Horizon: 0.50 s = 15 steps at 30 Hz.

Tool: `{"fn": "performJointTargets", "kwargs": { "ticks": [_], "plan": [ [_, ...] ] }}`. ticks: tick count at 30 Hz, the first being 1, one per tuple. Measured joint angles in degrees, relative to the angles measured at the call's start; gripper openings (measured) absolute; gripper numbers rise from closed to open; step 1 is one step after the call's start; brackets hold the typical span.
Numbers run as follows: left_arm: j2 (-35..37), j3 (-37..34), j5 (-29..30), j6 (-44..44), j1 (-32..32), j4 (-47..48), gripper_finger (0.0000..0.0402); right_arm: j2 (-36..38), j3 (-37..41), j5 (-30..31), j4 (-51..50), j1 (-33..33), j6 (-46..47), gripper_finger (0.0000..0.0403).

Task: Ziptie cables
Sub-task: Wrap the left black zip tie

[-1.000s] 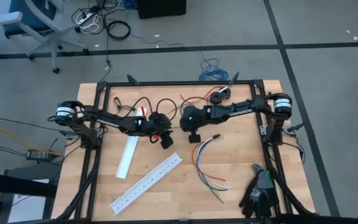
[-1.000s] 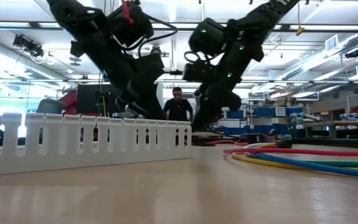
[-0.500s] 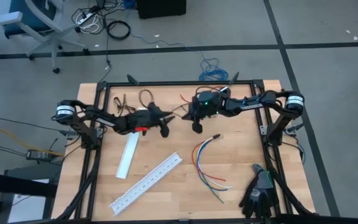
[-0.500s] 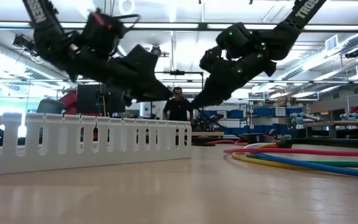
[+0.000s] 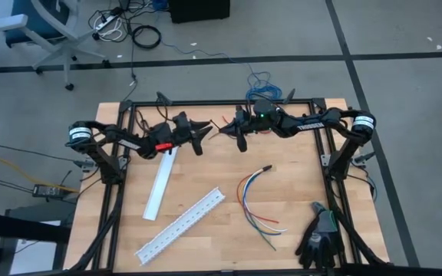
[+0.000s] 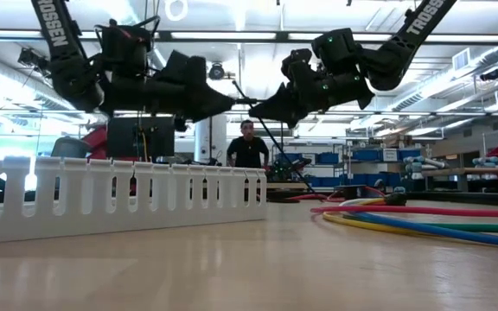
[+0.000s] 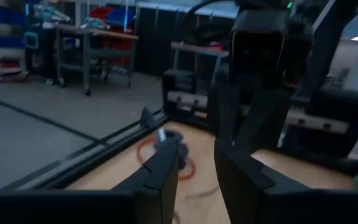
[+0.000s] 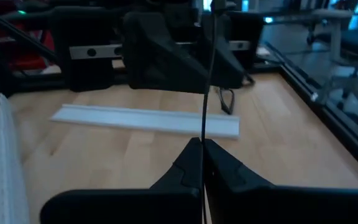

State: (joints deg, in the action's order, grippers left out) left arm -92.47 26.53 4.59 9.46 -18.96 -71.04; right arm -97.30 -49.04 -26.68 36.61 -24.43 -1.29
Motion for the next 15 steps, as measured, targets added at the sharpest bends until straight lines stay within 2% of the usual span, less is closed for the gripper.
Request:
{"fn": "performJointTargets", "kwargs": {
  "ticks": [15],
  "plan": [
    [0.0,2.94,-2.09,-0.5,-0.17,-0.36,0.009,-0.02,-0.02,-0.98,1.61,-0.07,1.37,0.0]
  ]
}}
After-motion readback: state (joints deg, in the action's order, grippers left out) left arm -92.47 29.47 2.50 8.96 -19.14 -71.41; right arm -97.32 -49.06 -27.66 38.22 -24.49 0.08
